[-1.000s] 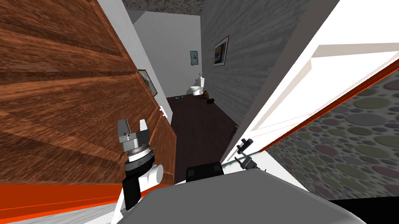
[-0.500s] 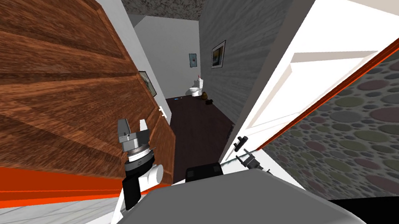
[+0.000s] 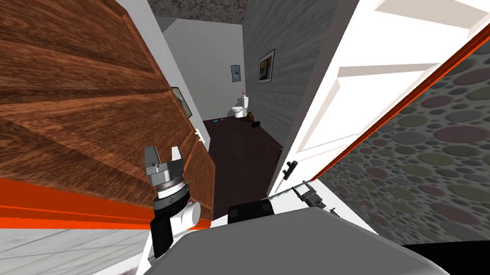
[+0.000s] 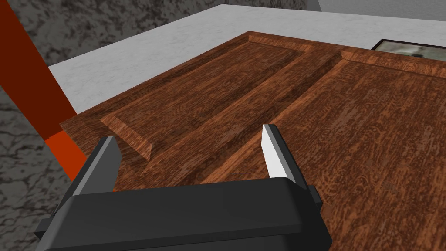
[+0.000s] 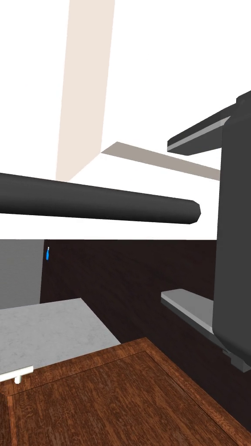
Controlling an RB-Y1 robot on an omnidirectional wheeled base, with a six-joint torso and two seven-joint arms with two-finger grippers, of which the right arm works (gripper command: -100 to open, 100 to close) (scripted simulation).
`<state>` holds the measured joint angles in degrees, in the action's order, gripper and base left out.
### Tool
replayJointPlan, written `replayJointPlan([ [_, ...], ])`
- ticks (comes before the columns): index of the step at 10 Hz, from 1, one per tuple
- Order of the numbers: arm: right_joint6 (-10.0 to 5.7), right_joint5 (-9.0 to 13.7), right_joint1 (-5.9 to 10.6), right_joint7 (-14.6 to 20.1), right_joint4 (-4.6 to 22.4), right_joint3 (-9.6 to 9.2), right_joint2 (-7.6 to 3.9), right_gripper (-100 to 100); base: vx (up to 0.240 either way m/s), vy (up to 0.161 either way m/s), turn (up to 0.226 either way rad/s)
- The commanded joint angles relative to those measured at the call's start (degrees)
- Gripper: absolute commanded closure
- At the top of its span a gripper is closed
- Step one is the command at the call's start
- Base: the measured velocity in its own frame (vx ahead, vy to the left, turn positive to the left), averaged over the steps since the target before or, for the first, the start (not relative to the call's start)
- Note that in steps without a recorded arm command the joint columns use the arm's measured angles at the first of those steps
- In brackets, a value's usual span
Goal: Push the door open
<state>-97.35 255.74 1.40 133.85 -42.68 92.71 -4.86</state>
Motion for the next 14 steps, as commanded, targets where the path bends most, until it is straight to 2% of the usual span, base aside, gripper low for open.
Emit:
replayJointPlan([
  [1,-0.24,1.8,0.18,0.7,1.1,0.50,-0.31,-100,-0.209,-0.005,-0.029],
  [3,-0.67,3.7,0.39,2.1,1.3,1.08,-0.25,-100,-0.185,-0.036,-0.028],
  [5,-0.20,3.2,0.35,1.7,1.2,0.94,-0.17,-100,-0.006,-0.005,0.011],
  [9,0.64,3.2,0.39,1.7,1.2,0.94,-0.29,-100,0.192,0.021,0.030],
  [14,2.99,3.2,0.53,1.7,1.2,0.97,-0.66,-100,0.200,0.014,0.031],
])
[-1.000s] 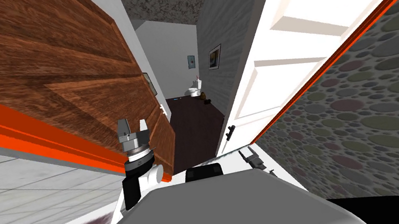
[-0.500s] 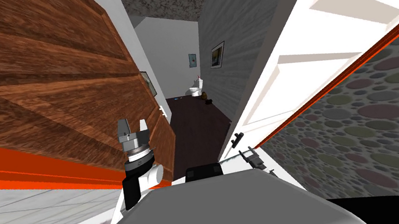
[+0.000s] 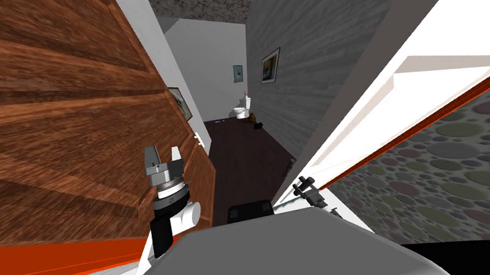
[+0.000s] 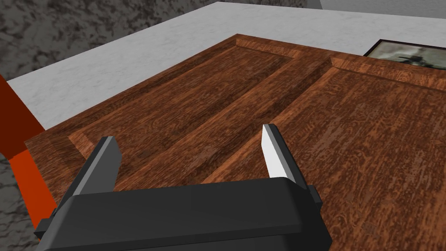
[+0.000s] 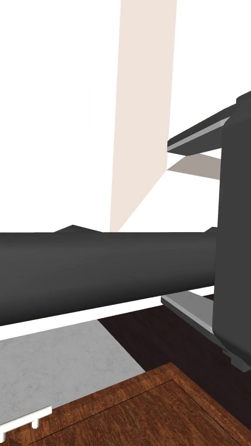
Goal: Push the door open
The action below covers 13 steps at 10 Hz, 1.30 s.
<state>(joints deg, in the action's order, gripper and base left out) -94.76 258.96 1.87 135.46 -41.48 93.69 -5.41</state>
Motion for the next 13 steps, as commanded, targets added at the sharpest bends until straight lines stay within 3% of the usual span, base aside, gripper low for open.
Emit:
replayJointPlan([
  [1,0.98,0.0,0.11,0.1,0.0,0.00,-0.20,-100,0.168,0.035,-0.001],
  [6,4.43,0.0,0.55,0.1,0.0,0.07,-0.74,-100,0.172,0.013,0.034],
  [8,5.43,0.1,1.51,0.0,0.0,0.22,-0.81,-100,0.026,0.030,-0.006],
  [10,4.89,0.1,1.69,0.0,0.0,0.25,-0.67,-100,-0.153,-0.001,-0.017],
  [13,2.61,0.1,2.10,0.0,0.0,0.31,-0.09,-100,-0.181,-0.026,-0.028],
])
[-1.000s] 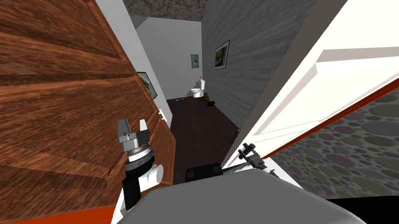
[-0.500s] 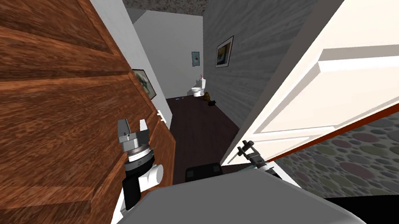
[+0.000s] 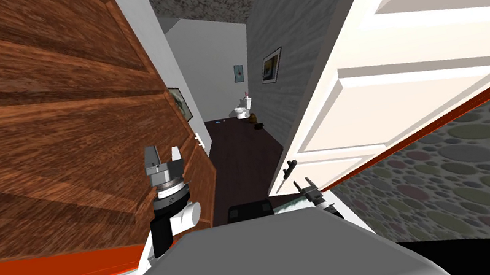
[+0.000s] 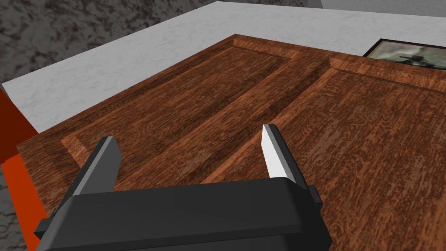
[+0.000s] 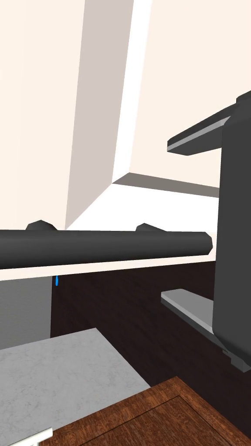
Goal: Push the door open
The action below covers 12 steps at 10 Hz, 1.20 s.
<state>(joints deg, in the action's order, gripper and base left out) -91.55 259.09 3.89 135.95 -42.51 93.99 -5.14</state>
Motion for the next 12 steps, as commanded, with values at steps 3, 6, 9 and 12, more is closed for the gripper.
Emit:
replayJointPlan([
  [3,-3.48,0.0,0.32,-0.5,1.1,0.04,0.38,-100,-0.158,0.017,-0.024],
  [6,-2.89,0.0,0.27,-0.3,0.4,0.05,0.53,100,-0.010,0.002,0.000],
  [9,-2.89,0.0,0.27,-0.3,0.4,0.05,0.53,100,0.014,-0.002,0.000],
  [12,-0.59,2.7,-0.67,0.3,-0.3,2.18,0.52,-100,0.012,0.090,-0.067],
])
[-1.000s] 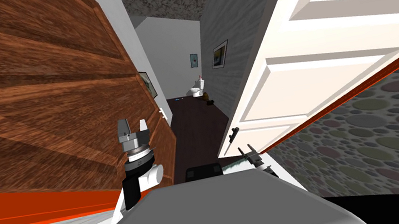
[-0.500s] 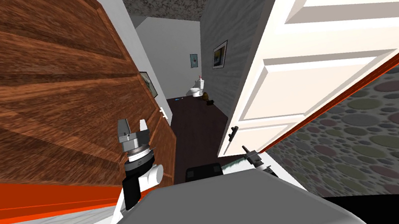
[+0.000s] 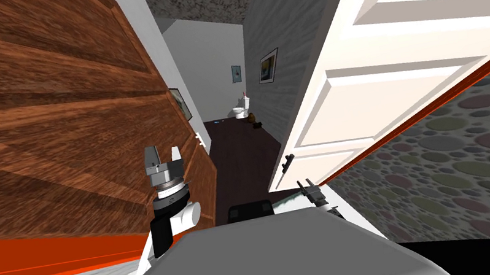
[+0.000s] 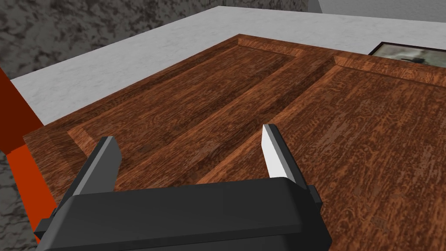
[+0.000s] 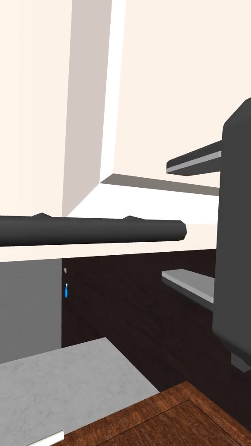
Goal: Push the door open
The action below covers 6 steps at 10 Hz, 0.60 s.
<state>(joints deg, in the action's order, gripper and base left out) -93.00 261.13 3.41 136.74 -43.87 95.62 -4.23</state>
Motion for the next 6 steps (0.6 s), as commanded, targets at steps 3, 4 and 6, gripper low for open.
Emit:
replayJointPlan([
  [3,1.66,1.2,0.09,-0.4,0.9,1.05,-0.39,-100,0.051,0.094,-0.028],
  [4,1.85,1.2,0.22,-0.4,0.9,1.07,-0.43,-100,0.212,0.008,0.038],
  [6,2.58,1.1,0.78,-0.3,0.8,1.15,-0.52,-100,0.190,0.006,0.029],
])
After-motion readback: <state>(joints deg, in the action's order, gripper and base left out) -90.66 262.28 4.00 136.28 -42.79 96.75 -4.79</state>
